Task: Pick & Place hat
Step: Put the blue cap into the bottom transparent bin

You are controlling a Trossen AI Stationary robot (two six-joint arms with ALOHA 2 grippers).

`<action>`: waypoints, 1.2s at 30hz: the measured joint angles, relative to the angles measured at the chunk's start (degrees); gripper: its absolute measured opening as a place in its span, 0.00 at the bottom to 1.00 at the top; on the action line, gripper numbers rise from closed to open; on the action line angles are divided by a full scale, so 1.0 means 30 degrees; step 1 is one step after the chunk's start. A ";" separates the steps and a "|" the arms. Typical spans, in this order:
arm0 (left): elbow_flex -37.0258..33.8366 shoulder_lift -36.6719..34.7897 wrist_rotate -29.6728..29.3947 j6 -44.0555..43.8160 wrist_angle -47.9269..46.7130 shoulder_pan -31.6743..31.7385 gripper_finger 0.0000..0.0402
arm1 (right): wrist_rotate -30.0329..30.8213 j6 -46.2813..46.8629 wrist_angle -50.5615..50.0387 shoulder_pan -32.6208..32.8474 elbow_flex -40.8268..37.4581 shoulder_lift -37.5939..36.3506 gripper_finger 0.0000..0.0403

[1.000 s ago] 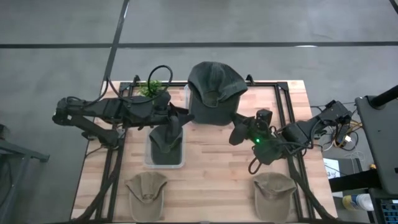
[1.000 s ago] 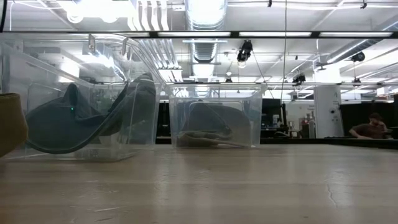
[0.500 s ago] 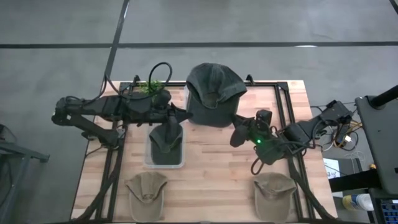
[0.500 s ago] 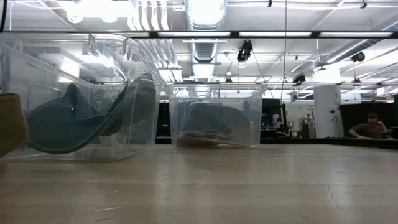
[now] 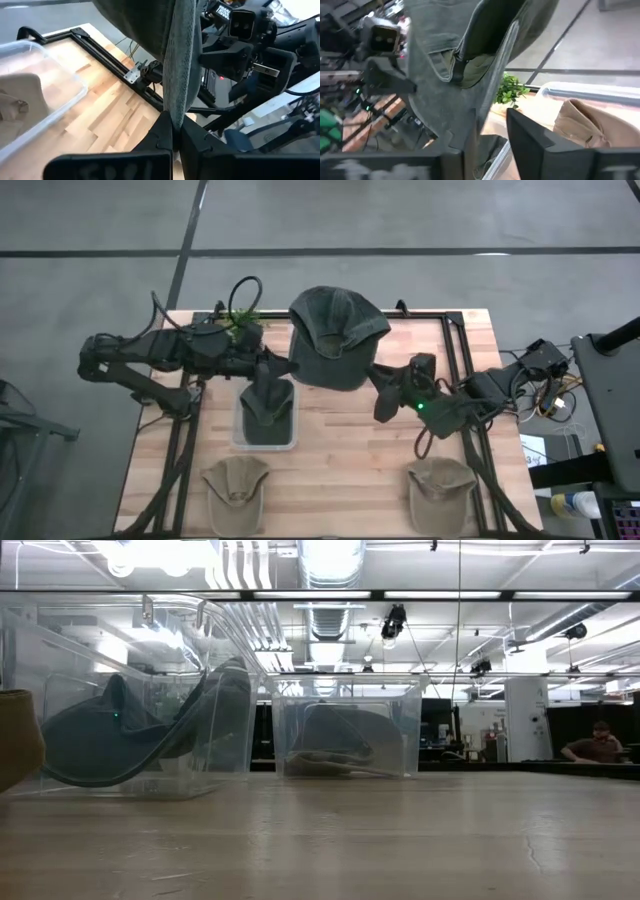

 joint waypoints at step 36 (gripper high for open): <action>-0.3360 -0.2331 0.0662 -2.0345 -1.5034 -0.4475 0.02 | -0.1874 -0.6561 -0.2000 0.0248 0.0227 -0.1946 0.49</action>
